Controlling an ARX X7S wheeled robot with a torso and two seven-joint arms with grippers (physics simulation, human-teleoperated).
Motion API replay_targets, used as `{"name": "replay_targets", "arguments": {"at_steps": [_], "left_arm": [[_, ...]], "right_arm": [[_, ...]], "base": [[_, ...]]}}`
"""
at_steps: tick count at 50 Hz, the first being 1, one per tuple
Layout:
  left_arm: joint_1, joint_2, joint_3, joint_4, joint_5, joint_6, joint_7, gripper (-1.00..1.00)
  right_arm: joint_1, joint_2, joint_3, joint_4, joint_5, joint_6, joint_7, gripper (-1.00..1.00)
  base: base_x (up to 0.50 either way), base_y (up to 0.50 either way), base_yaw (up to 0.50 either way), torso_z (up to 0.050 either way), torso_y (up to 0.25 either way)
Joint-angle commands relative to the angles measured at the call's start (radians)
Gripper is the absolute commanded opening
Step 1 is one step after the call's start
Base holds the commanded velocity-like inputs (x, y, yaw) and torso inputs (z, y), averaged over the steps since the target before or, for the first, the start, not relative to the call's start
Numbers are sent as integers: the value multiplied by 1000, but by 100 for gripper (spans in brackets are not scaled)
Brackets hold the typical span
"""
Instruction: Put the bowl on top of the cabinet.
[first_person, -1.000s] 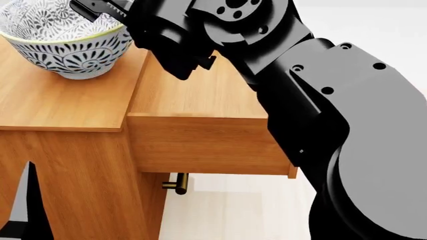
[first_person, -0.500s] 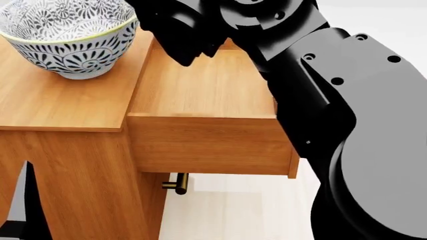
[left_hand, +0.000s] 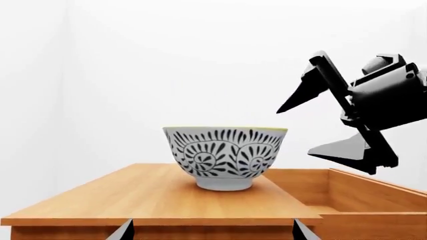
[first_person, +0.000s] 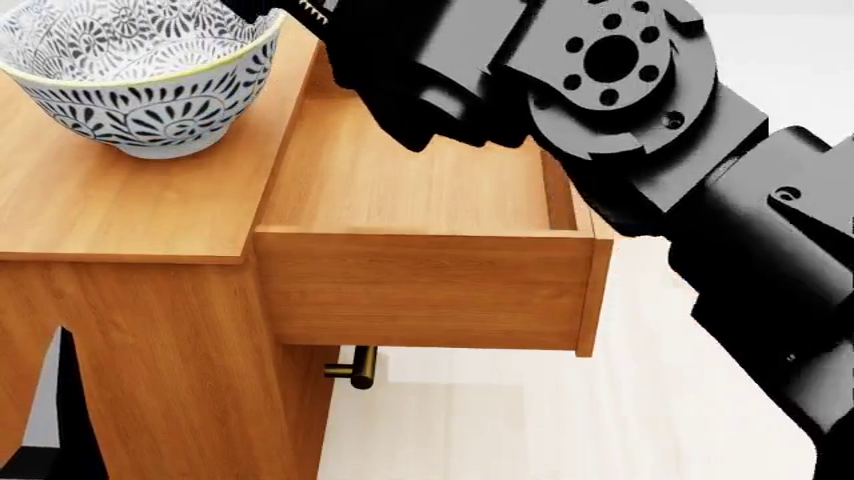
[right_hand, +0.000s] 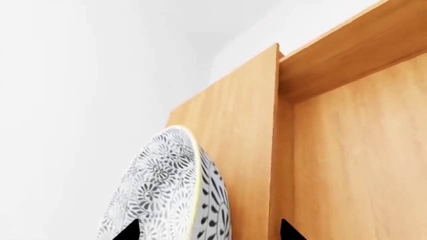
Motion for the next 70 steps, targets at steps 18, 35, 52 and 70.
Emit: {"name": "replay_targets", "arguments": {"at_steps": [18,35,52,70], "left_arm": [[0,-4,17,-10,9,7,-3,100],[-3,-8,37,5,21,-9,-11,100],[-6,-9,72,10,45,-8,-6,100],[-14,-36,56,47,82,-78,-56,100]], "right_arm": [[-112,477,-30,-963,-556,-618,257,100],[-250,665,-219,-1226,-1412,-664,733,100],[-539,628,-306,-1321,-1988,-419,1151,100],[-921,655,41,-1362,-2136,-234,1148,100]], "base": [[0,0,0,0,0],[0,0,0,0,0],[0,0,0,0,0],[0,0,0,0,0]]}}
